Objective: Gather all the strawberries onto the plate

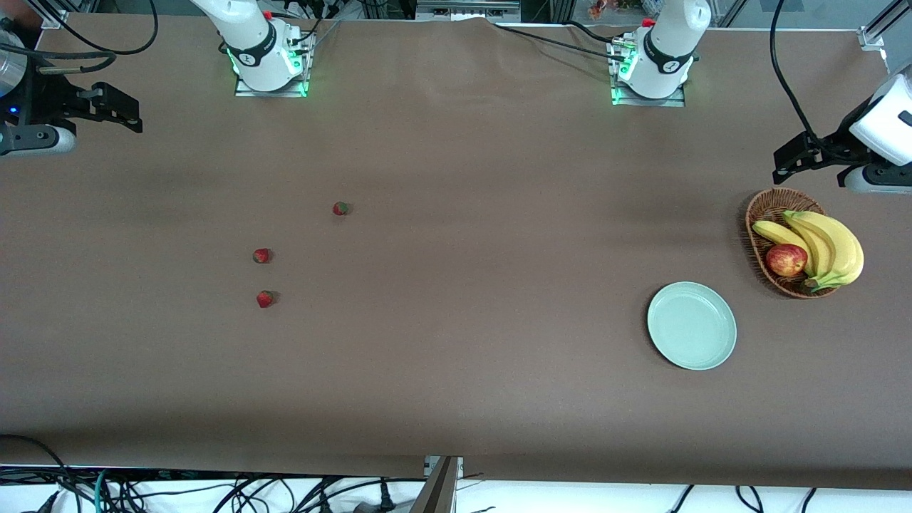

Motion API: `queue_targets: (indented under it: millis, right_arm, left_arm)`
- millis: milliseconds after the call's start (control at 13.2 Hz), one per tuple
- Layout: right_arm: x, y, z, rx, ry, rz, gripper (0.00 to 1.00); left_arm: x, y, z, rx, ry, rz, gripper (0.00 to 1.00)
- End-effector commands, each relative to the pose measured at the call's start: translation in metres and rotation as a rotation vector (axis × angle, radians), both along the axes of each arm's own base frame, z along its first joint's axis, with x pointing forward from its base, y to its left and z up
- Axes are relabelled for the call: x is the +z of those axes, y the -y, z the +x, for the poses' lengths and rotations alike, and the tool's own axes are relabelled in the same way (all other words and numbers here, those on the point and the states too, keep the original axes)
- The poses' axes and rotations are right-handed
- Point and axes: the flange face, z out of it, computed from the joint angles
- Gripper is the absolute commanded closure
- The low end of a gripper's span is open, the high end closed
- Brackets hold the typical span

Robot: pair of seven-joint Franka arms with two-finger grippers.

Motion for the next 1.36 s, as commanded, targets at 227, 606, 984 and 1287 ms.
queue_targets:
  millis: [227,606,984,1287]
  right_arm:
    - [0.003,0.002,0.001,-0.005,0.008,0.009,0.0]
    - [0.002,0.001,0.001,-0.009,0.007,0.008,0.0]
    - [-0.018,0.01,0.014,-0.018,-0.028,0.019,0.0]
    - [-0.071,0.0,0.049,0.001,-0.049,0.027,0.0]
  left_arm:
    - [0.008,0.004,0.002,-0.024,-0.007,0.006,0.0]
    - [0.008,0.004,0.002,-0.021,-0.008,0.006,0.0]
    - [0.008,0.004,0.002,-0.021,-0.008,0.006,0.0]
    - [0.008,0.004,0.002,-0.021,-0.008,0.006,0.0]
